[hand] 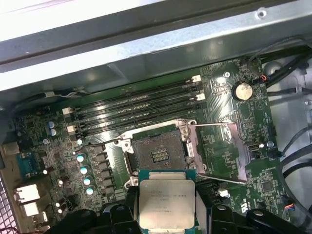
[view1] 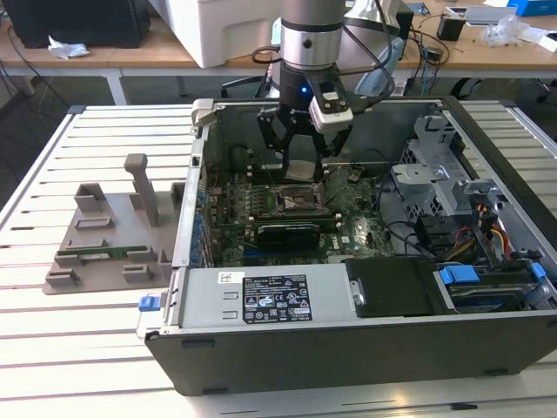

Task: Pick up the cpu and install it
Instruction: 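Place the cpu into insertion slot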

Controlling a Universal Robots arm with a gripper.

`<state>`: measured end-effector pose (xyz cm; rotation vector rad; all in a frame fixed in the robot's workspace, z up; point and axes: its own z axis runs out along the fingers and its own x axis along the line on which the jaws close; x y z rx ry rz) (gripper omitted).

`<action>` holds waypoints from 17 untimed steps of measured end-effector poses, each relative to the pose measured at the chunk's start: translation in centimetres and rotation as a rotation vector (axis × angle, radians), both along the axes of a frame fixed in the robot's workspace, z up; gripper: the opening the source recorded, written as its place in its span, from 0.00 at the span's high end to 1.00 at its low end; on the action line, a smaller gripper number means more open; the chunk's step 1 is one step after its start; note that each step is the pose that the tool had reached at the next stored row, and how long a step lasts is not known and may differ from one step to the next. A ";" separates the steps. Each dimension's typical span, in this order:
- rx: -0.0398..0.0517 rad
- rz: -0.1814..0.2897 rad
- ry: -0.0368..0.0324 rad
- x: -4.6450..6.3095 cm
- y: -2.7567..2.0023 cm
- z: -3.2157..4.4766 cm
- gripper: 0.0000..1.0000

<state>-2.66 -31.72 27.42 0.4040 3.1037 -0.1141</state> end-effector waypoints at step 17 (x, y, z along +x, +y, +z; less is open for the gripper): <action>-0.0008 -0.135 -0.0001 0.0 0.00 0.00 0.45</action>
